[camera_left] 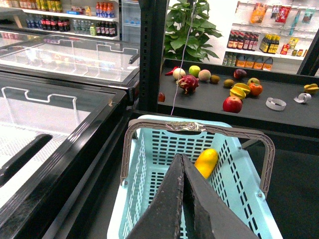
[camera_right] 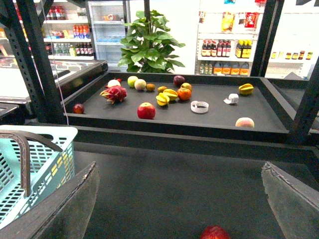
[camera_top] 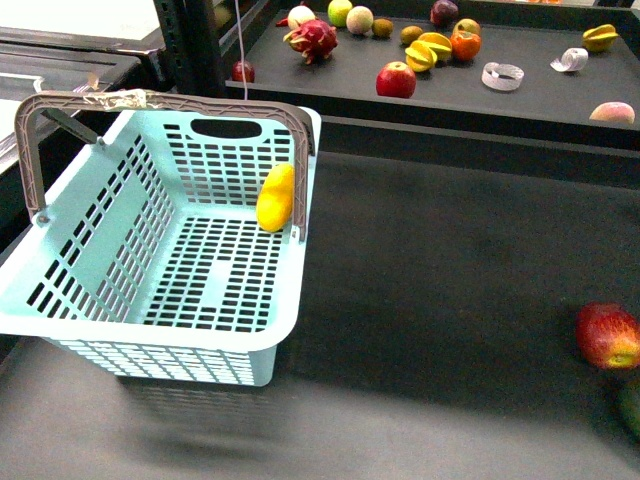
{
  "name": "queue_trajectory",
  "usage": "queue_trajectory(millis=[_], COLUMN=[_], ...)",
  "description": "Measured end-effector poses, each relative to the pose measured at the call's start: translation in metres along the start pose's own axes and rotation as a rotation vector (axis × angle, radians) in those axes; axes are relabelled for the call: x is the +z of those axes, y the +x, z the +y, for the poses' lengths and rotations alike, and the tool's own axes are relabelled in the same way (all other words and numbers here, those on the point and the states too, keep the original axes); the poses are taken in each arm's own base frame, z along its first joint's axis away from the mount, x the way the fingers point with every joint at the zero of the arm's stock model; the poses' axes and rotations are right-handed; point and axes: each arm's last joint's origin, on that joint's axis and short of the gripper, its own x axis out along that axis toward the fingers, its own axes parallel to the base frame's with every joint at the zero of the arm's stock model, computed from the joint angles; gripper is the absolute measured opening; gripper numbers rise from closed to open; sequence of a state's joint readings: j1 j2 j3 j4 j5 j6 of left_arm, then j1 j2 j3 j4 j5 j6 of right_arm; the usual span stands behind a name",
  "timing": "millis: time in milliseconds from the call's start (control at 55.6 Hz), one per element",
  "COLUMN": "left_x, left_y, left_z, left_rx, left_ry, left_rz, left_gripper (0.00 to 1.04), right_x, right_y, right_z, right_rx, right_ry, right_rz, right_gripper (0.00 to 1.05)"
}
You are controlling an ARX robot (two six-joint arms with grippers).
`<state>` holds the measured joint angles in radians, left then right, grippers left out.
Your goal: Pick mango with right arm and hold basket with left
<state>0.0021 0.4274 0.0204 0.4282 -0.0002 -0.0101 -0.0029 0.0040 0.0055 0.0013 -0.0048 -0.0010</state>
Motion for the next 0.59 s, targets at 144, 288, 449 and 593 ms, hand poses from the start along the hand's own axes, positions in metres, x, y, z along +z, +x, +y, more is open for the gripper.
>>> queue_trajectory(millis=[144, 288, 449, 593], left_x=[0.001, 0.001, 0.001, 0.001], left_y=[-0.005, -0.01, -0.015, -0.017], left_z=[0.0, 0.0, 0.0, 0.0], left_rx=[0.0, 0.0, 0.0, 0.0], left_ry=[0.0, 0.002, 0.002, 0.002], left_rz=[-0.002, -0.003, -0.003, -0.003], left_gripper=[0.02, 0.02, 0.02, 0.02], right_x=[0.0, 0.0, 0.0, 0.0], right_y=[0.0, 0.0, 0.0, 0.0], right_z=[0.0, 0.0, 0.0, 0.0], right_rx=[0.0, 0.0, 0.0, 0.0], right_ry=[0.0, 0.0, 0.0, 0.0], right_rz=[0.0, 0.0, 0.0, 0.0], right_gripper=[0.97, 0.97, 0.97, 0.97])
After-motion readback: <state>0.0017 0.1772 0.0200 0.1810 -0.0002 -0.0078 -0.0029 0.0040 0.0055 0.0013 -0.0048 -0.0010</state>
